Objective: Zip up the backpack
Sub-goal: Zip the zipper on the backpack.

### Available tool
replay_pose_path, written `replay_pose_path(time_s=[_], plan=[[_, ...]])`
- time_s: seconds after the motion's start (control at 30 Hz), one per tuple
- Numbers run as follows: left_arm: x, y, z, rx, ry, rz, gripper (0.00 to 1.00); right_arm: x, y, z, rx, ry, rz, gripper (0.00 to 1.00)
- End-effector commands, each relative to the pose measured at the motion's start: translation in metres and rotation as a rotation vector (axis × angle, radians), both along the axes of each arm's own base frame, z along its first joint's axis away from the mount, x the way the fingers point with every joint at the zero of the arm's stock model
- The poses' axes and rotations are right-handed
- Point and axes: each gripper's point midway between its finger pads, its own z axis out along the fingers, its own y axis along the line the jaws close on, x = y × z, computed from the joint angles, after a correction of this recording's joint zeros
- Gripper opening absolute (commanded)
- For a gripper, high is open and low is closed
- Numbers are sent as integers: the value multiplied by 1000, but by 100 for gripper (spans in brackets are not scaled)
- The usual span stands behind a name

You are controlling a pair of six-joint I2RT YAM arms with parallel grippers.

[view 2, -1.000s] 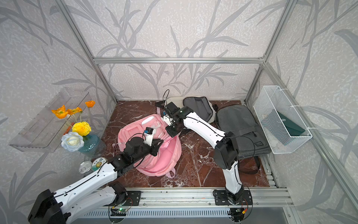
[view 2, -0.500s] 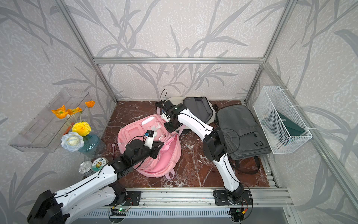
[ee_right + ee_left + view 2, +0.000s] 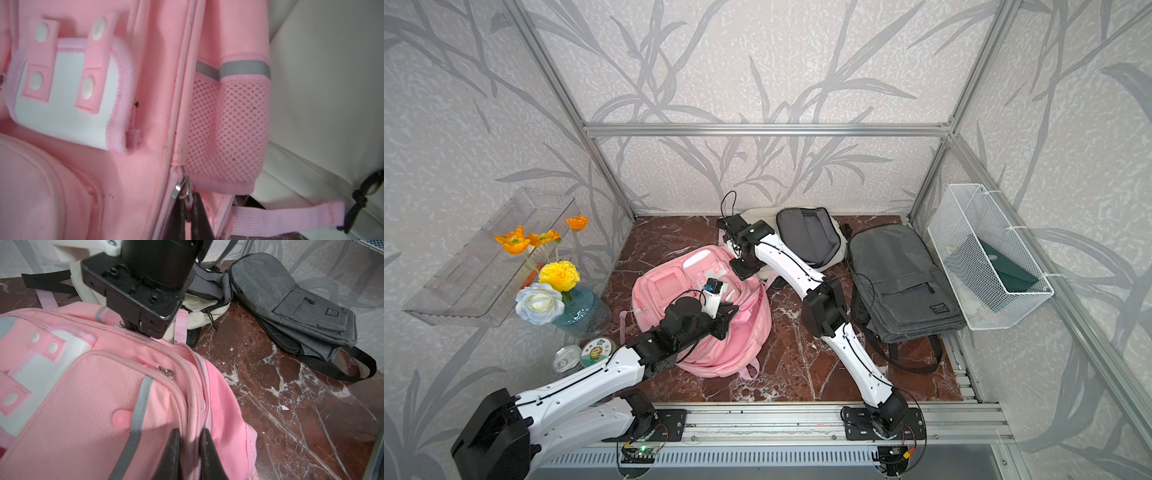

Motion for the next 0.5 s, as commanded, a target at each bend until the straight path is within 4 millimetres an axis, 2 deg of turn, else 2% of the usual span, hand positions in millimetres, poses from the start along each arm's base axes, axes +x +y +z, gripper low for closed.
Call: replay_pose_path(time_s=[0.0,0.03,0.1,0.2,0.27,0.37,0.47], plan=[[-43,-29,-4,-34,101,-205,0,106,-24,50,93,-358,-241,0],[-38,-25,-3,-26,93,-169,0,102,-22,54,104,-350,-227,0],[-26,-17,2,-14,68,-87,0,95,-21,65,125,-332,-210,11],[-6,-4,16,-8,25,43,0,80,-25,95,157,-321,-193,36],[4,-1,32,-17,-8,82,0,67,-33,125,171,-329,-198,50],[19,1,54,-36,-43,130,0,52,-58,156,143,-361,-246,61],[29,-3,69,-53,-57,132,0,39,-80,169,123,-386,-295,63]])
